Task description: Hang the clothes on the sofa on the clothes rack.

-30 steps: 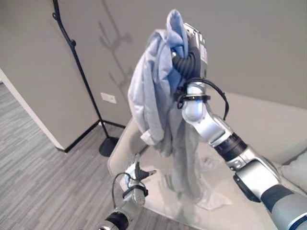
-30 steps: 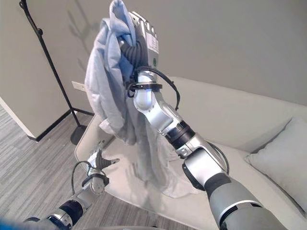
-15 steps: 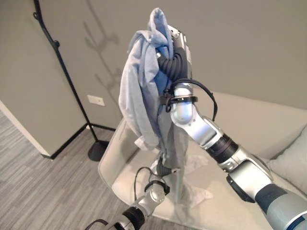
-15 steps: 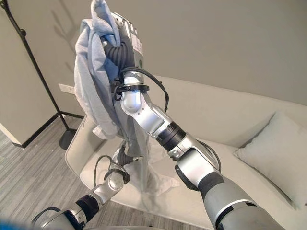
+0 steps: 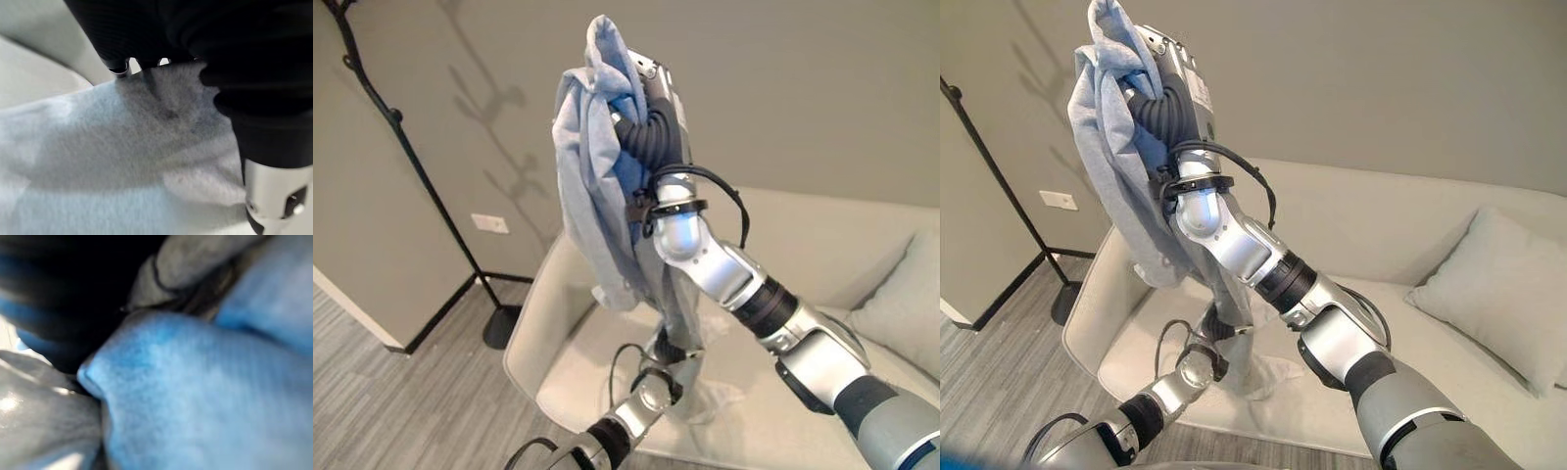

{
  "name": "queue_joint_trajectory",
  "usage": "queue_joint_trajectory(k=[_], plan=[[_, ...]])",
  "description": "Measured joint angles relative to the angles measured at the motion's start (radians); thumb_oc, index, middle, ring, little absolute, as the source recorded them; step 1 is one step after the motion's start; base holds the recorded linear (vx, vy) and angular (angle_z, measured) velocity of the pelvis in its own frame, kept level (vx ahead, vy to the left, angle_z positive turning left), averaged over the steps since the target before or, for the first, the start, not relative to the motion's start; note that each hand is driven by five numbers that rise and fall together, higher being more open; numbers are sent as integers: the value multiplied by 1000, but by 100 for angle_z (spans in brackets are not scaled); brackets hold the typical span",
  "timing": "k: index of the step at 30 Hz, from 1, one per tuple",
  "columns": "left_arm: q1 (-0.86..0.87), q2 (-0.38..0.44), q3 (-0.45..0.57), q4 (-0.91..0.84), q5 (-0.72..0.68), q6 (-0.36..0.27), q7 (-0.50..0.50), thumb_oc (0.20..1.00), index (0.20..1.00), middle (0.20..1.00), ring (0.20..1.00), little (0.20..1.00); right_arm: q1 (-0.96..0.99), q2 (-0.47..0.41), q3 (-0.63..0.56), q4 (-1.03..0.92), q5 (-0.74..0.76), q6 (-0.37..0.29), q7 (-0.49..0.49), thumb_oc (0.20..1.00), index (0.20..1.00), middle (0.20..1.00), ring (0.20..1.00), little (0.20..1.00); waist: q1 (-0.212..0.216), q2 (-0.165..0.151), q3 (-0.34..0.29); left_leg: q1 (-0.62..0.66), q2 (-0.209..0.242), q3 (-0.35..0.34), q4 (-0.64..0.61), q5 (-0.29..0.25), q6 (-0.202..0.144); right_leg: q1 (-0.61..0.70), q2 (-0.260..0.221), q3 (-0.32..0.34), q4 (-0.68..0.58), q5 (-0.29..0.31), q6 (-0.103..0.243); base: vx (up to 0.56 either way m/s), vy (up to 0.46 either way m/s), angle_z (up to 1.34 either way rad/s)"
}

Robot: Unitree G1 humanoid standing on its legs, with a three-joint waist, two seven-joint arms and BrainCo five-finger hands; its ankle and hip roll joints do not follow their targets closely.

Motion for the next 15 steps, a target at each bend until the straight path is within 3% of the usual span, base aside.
queue_joint_trajectory(k=[1, 2, 10, 15], plan=[[-3, -2, -7, 0, -2, 0, -10, 489, 489, 489, 489, 489, 0, -1, 6, 1, 2, 1, 5, 200, 200, 200, 200, 200, 1, 0, 0, 0, 1, 2, 0, 0, 0, 0, 1, 3, -1, 1, 0, -22, -2, -11], [-3, -8, -15, 0, -8, 0, -22, 200, 200, 200, 200, 200, 0, -1, 9, 1, 3, 4, 14, 200, 200, 200, 200, 200, 0, 0, 0, 0, 2, 3, 0, -1, 0, 0, 2, 4, -2, 3, 0, -32, -3, -6], [-20, -11, 27, 24, -47, 1, -39, 200, 200, 200, 200, 200, 0, -2, 9, 2, 29, 20, 35, 200, 200, 200, 200, 200, 3, 1, 0, 0, 6, 4, -1, -2, -1, 0, 6, 3, -2, 4, 0, -5, -1, 0], [-5, -10, 88, 13, -177, 0, -33, 200, 200, 200, 200, 200, -8, -2, 3, 41, 30, 34, 31, 200, 200, 200, 200, 200, 10, 5, -1, -1, 9, -4, -1, -2, -2, 5, 6, -4, -1, 4, -1, 4, -14, 4]])
